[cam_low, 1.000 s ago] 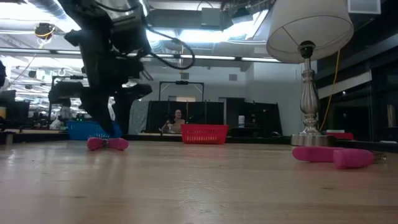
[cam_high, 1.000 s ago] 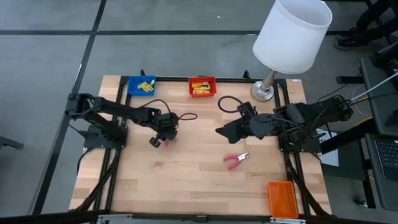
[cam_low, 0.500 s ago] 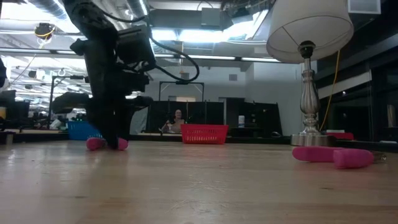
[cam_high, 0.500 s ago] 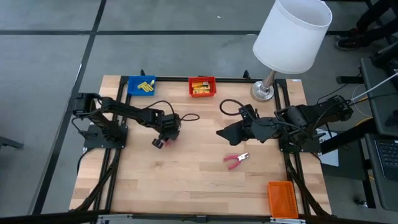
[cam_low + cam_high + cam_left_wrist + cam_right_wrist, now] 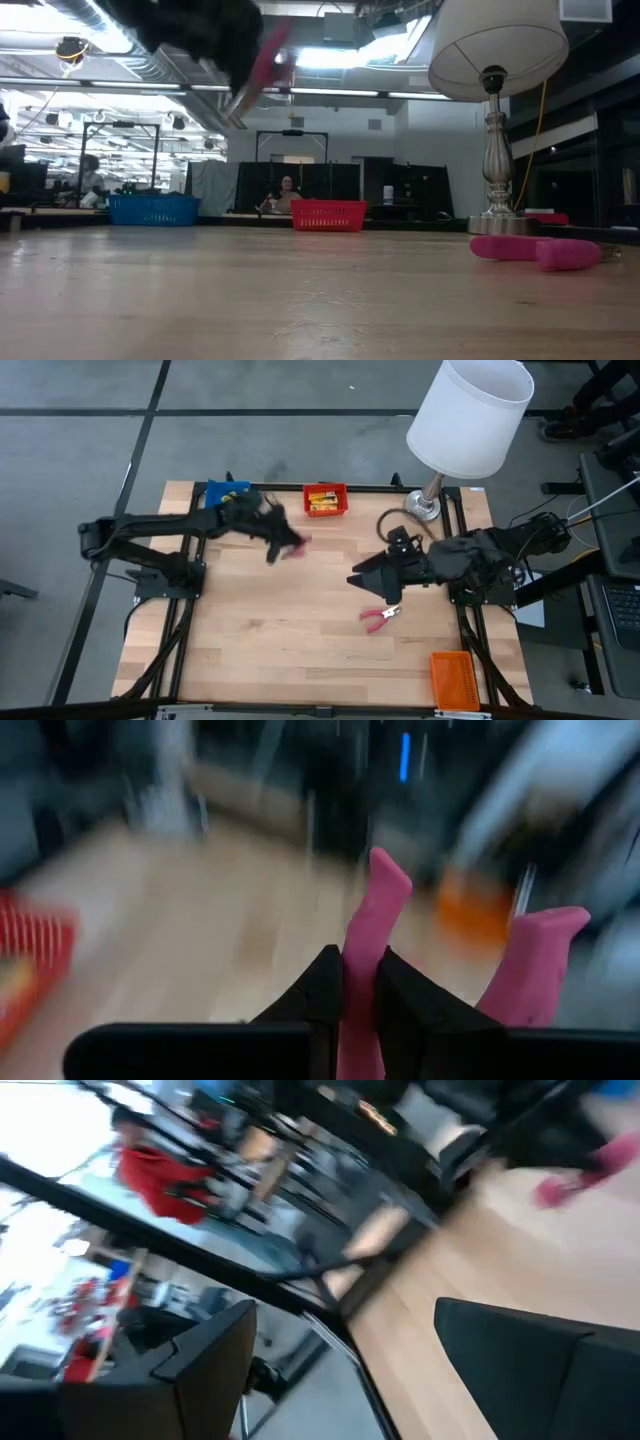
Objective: Pick & Place School Supplies
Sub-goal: Put the pink hole puncher into the orange bin
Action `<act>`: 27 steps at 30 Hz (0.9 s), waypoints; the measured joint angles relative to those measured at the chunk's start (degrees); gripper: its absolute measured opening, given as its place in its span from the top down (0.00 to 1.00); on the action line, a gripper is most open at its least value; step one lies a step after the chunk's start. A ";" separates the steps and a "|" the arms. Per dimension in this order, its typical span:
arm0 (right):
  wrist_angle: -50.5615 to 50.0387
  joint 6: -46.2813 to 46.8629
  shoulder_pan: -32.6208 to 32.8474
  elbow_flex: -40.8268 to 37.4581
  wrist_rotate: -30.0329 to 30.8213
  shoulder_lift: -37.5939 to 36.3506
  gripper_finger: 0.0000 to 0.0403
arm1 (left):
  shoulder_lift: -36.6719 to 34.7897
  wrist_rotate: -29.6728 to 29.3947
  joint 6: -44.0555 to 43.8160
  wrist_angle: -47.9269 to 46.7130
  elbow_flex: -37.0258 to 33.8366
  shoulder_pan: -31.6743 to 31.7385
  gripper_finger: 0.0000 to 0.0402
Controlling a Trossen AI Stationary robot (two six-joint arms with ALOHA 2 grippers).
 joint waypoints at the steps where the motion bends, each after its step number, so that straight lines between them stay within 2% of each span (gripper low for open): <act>1: 1.76 -2.27 -0.44 0.00 -0.09 -0.03 0.23 | -1.02 0.05 -5.09 4.51 0.35 0.98 0.93; 7: 3.54 -11.11 -3.90 -0.02 -0.08 -0.06 0.23 | -1.01 -2.26 -33.83 29.08 1.71 1.68 0.93; 10: 4.63 -14.05 -5.85 -0.02 0.07 -0.06 0.23 | 0.63 -4.89 -41.05 30.98 3.62 -0.38 0.93; 15: 7.79 -17.94 -7.87 0.00 1.02 -0.06 0.23 | 4.68 -7.39 -45.63 30.61 7.04 -4.76 0.93; 27: 6.11 -19.19 -9.54 -0.02 3.47 0.18 0.23 | 14.16 -8.28 -46.84 30.44 15.16 -9.50 0.93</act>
